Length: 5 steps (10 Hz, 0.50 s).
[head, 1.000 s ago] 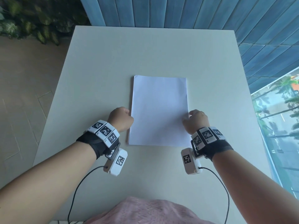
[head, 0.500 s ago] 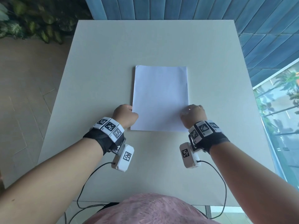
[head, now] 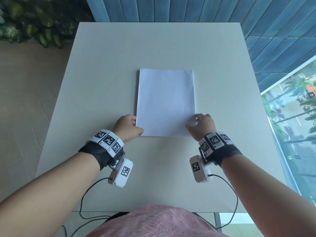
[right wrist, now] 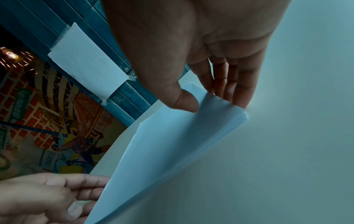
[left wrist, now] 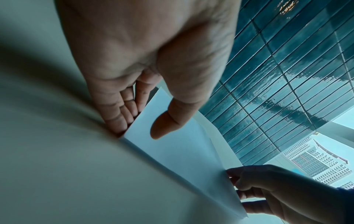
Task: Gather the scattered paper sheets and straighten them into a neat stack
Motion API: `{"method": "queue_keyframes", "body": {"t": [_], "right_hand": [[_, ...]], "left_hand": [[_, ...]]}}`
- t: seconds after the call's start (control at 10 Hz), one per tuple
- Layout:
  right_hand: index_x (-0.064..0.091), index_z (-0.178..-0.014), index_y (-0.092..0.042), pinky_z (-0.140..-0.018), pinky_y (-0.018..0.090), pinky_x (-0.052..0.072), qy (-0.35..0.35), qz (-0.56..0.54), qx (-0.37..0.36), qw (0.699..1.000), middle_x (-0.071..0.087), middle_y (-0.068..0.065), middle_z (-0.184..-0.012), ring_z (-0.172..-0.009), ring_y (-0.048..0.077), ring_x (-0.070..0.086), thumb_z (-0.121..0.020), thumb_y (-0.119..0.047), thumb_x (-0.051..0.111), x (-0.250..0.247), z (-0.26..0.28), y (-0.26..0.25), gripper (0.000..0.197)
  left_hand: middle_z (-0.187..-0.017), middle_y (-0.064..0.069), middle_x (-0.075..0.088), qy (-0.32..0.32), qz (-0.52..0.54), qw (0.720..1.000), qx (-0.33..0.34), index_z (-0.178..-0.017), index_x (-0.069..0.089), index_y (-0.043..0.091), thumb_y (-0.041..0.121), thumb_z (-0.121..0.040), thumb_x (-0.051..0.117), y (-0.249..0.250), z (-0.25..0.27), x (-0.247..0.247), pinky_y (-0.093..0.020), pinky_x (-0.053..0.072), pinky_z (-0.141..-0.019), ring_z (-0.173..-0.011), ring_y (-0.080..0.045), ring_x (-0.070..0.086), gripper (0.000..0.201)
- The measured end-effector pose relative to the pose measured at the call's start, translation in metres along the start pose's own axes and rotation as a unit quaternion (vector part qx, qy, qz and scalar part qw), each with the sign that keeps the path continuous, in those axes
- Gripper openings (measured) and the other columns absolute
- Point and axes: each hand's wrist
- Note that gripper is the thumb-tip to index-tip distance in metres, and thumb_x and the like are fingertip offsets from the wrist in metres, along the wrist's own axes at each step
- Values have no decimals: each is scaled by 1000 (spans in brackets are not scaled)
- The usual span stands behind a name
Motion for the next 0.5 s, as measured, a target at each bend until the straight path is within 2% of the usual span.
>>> {"method": "queue_keyframes", "body": {"t": [0.1, 0.2, 0.3, 0.4, 0.5], "right_hand": [[58, -117, -10, -75, 19, 34, -3, 2, 0, 1000, 50, 10, -122, -80, 17, 46, -82, -19, 58, 1, 1, -1, 36], [57, -118, -10, -75, 20, 34, -2, 4, -1, 1000, 50, 11, -123, -80, 17, 46, -82, -19, 58, 1, 1, -1, 37], [55, -123, -8, -78, 22, 38, -9, 5, 1, 1000, 50, 11, -124, -86, 21, 53, -83, -21, 59, 1, 4, 2, 42], [45, -135, -7, -90, 27, 41, -18, 2, -1, 1000, 49, 10, -128, -105, 24, 58, -84, -23, 59, -3, 10, 9, 56], [47, -135, -10, -87, 25, 44, -48, 2, -16, 999, 52, 6, -121, -97, 20, 61, -82, -21, 60, -9, 34, 34, 55]], "left_hand": [[-94, 3, 72, -4, 8, 1000, 6, -102, 65, 18, 13, -58, 61, 0, 0, 1, -40, 57, -82, -90, -26, 70, 45], [-95, 4, 72, 0, 13, 1000, 13, -104, 64, 19, 12, -61, 63, -2, -3, 1, -39, 58, -84, -90, -24, 70, 44], [-98, 5, 71, -3, 7, 1000, 7, -107, 65, 18, 19, -55, 63, -10, -4, 2, -38, 56, -86, -92, -20, 69, 51], [-101, 4, 62, 3, 4, 1000, 16, -99, 61, 18, 23, -60, 70, -20, -5, -2, -27, 47, -84, -93, -17, 60, 40], [-109, 0, 59, -13, 2, 1000, -13, -118, 59, 20, 20, -67, 75, -60, 16, -4, -25, 43, -87, -102, -18, 59, 54]]}}
Point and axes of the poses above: each hand's wrist, its own z-axis away from the middle knuckle, its own x-axis out of the palm, y = z × x
